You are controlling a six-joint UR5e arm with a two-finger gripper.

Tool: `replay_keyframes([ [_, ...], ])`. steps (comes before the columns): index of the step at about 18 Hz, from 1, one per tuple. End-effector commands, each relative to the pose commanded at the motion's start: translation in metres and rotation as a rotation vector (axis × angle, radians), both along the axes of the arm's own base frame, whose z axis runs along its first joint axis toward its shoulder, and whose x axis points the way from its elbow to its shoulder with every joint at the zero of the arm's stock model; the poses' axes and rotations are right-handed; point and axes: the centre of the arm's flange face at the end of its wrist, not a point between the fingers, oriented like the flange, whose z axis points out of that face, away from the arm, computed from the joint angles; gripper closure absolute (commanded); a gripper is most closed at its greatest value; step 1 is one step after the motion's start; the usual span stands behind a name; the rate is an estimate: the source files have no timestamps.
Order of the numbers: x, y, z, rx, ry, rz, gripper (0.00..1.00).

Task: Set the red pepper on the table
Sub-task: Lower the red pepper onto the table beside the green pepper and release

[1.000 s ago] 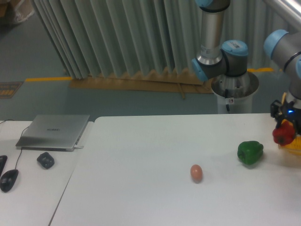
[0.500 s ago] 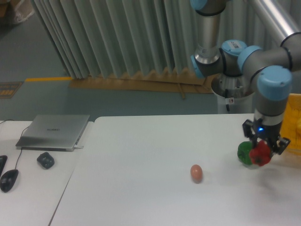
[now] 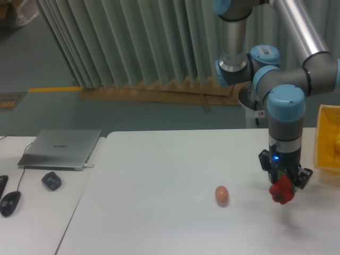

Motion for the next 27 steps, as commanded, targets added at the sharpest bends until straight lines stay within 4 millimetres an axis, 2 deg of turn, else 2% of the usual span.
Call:
replay_keyframes([
  [3, 0.007, 0.007, -0.011, -0.066, 0.048, -0.024, 0.56],
  [6, 0.005, 0.01, -0.026, -0.082, 0.034, -0.026, 0.56],
  [9, 0.005, 0.01, -0.027, -0.085, 0.032, -0.03, 0.56],
  [12, 0.002, 0.013, -0.04, -0.092, 0.029, -0.027, 0.56],
  [18, 0.005, 0.011, -0.036, -0.089, 0.034, -0.028, 0.54],
  [19, 0.005, 0.012, -0.037, -0.09, 0.033, -0.028, 0.46],
  [21, 0.003, 0.009, -0.041, -0.114, 0.05, -0.028, 0.0],
  [23, 0.011, 0.011, -0.046, -0.163, 0.092, -0.051, 0.0],
  [27, 0.012, 0.011, -0.046, -0.163, 0.095, -0.054, 0.0],
])
